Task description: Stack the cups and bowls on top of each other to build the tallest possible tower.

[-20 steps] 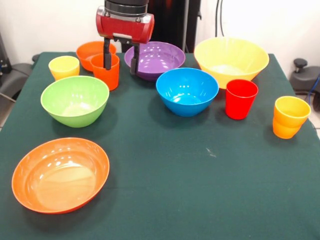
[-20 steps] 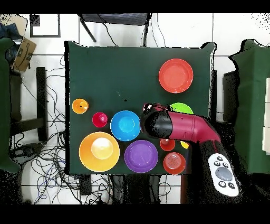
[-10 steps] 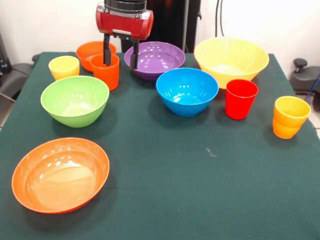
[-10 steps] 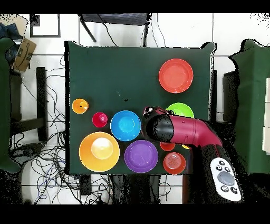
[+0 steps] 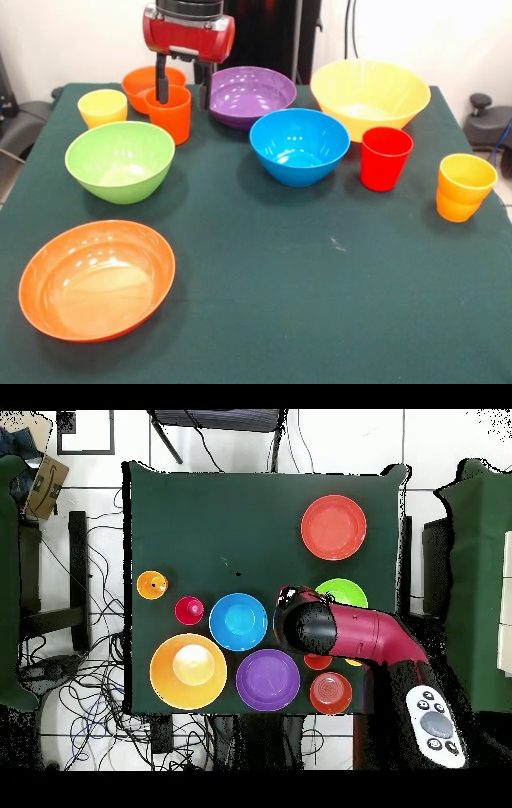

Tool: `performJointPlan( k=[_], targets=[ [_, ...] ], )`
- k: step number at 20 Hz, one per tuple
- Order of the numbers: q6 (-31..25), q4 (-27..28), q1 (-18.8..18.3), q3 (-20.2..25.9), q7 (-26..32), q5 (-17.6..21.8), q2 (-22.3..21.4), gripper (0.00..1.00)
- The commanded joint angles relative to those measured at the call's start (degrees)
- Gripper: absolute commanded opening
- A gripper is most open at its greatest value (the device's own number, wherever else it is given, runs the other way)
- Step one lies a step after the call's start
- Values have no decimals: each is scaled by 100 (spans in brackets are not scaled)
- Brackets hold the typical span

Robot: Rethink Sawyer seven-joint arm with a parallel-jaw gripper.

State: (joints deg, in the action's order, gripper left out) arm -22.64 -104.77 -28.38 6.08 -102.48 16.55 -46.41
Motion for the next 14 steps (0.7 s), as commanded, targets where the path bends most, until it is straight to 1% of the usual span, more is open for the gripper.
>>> performJointPlan(
  k=[1,3,7,9,14],
  targets=[
    [-89,-56,-75,545,-90,35,254,100],
    [-116,-36,-88,564,-78,18,277,100],
    [-231,-39,-124,605,-6,3,186,100],
    [-222,-63,-160,624,13,13,161,100],
    [-140,-52,-115,591,-54,82,189,100]
  ],
)
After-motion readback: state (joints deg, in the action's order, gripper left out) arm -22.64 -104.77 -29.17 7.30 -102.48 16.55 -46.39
